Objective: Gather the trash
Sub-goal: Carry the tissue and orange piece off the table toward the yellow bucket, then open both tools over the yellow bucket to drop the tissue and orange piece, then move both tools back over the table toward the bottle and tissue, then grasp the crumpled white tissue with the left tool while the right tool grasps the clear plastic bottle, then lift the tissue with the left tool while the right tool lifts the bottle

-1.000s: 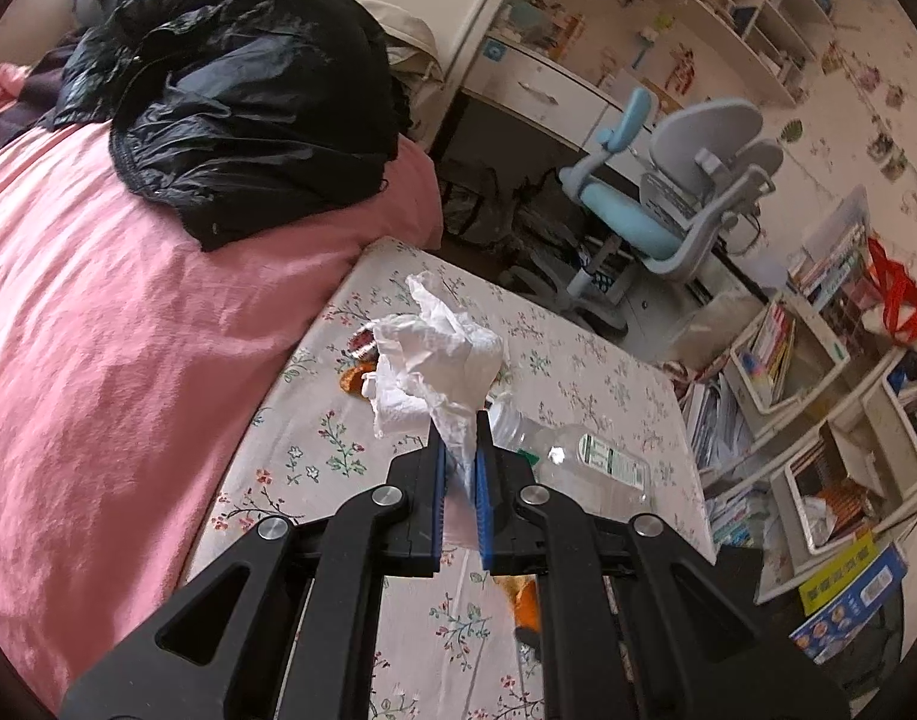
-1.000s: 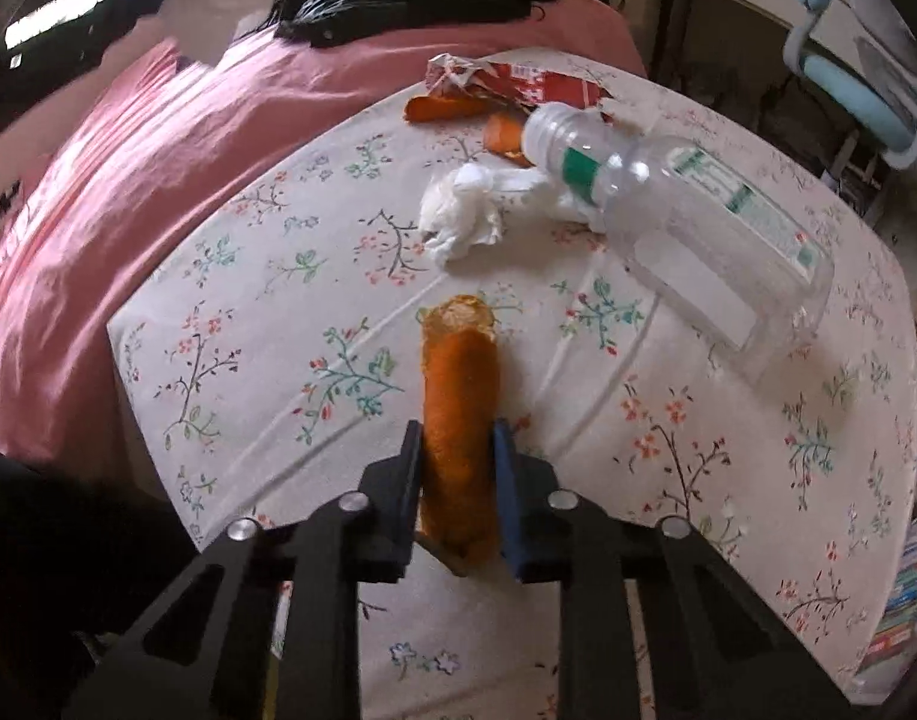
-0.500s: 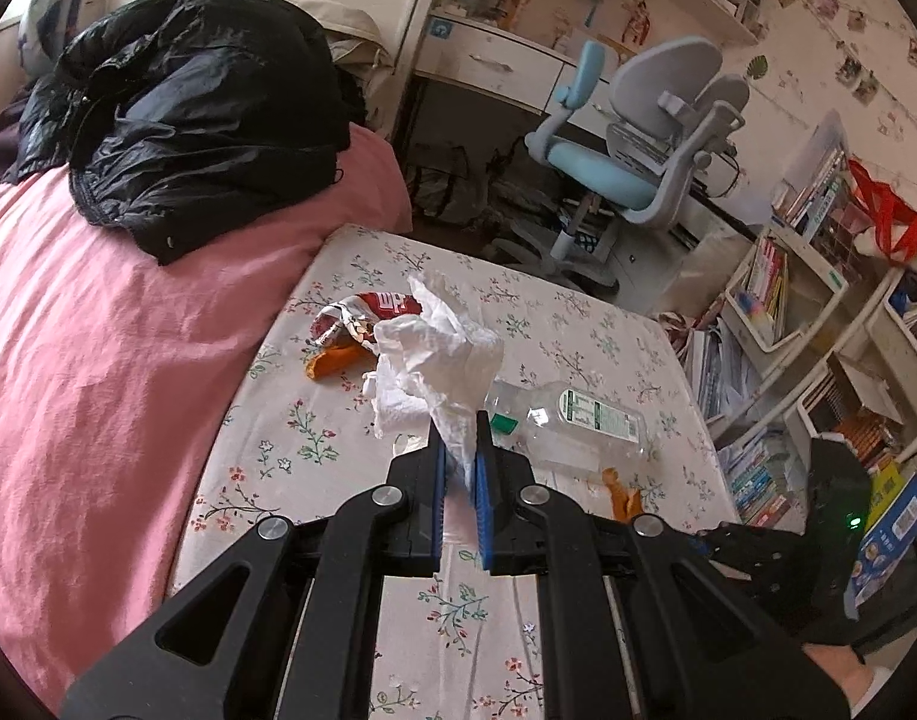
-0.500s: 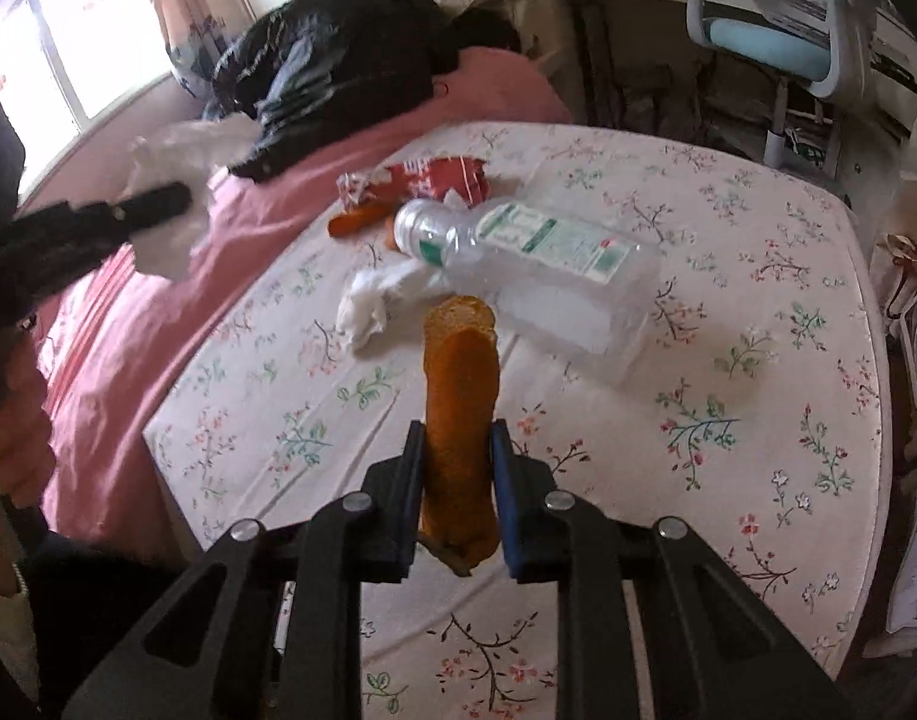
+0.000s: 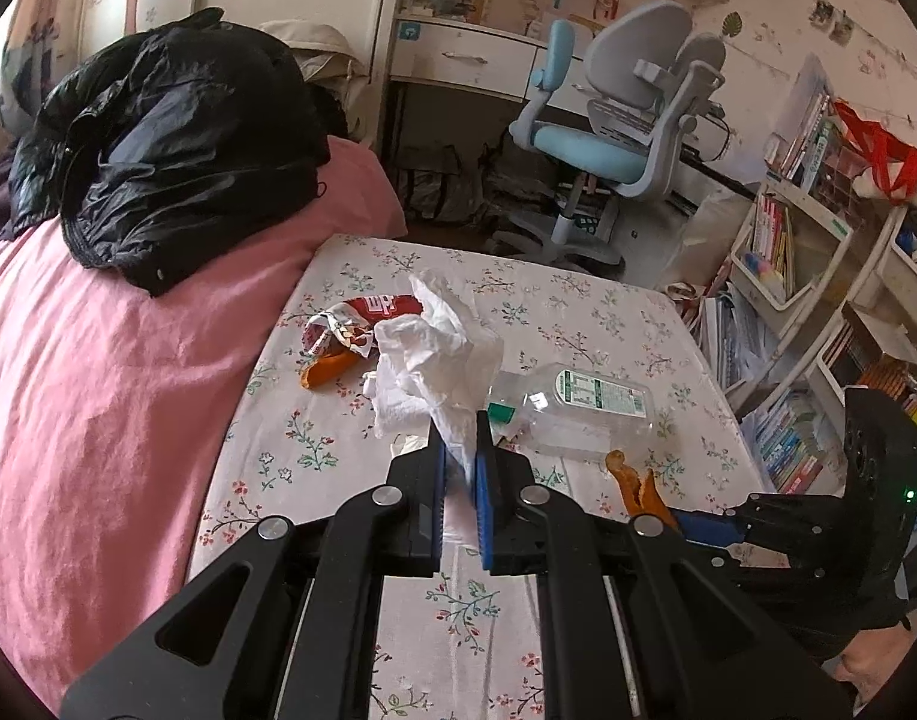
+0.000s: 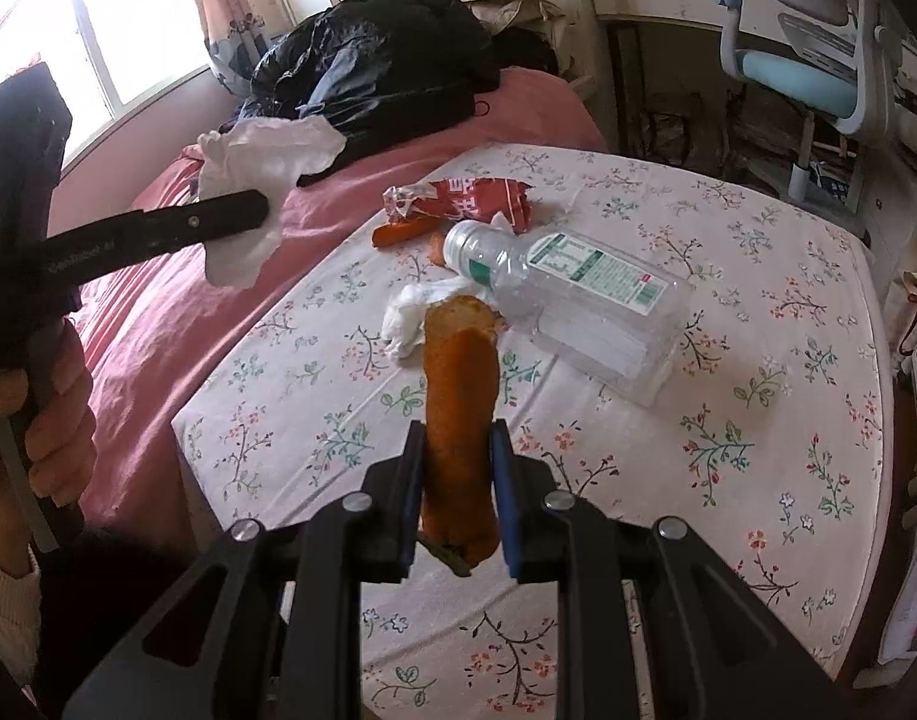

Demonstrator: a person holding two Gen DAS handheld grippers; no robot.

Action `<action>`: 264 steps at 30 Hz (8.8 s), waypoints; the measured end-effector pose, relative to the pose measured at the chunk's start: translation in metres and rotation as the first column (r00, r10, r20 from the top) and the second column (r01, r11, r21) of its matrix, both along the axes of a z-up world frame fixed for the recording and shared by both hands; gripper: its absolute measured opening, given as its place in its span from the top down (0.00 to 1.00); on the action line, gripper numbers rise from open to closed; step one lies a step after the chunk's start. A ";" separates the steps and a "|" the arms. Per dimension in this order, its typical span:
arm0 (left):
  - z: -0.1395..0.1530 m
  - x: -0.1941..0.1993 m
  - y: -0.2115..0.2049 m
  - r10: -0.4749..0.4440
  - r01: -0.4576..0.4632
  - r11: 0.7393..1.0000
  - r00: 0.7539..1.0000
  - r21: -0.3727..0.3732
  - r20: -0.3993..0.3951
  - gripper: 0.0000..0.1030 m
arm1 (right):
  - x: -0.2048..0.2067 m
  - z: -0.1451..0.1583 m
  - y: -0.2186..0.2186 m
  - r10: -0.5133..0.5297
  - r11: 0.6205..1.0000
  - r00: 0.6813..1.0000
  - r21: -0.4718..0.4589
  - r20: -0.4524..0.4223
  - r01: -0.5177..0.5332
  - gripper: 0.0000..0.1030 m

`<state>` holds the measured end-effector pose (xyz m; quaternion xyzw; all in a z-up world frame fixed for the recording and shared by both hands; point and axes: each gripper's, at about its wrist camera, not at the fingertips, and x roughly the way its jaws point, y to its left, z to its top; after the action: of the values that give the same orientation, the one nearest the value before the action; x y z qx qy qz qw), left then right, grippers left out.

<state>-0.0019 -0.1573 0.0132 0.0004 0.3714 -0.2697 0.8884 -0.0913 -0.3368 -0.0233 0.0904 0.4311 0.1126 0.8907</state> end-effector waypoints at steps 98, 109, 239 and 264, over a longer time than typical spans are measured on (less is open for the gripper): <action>-0.046 -0.189 0.075 0.118 -0.115 0.987 0.993 0.109 -0.027 0.09 | -0.123 -0.025 0.012 -0.281 0.958 0.959 -0.057 0.016 0.282 0.24; -0.047 -0.189 0.073 0.116 -0.113 0.987 0.993 0.116 -0.024 0.09 | -0.122 -0.024 0.014 -0.276 0.960 0.961 -0.050 0.021 0.276 0.23; -0.028 0.006 -0.010 -0.057 0.068 0.984 0.996 0.168 -0.066 0.76 | 0.026 -0.035 -0.032 -0.036 0.969 0.990 -0.247 -0.139 0.000 0.46; -0.012 0.005 -0.001 -0.049 0.051 0.991 0.999 0.125 -0.020 0.76 | 0.014 -0.005 -0.021 -0.013 0.995 0.997 -0.098 -0.078 0.005 0.46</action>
<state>0.0034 -0.1588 0.0009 0.0633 0.3951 -0.2679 0.8764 -0.0775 -0.3573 -0.0280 0.0530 0.4701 0.0836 0.8770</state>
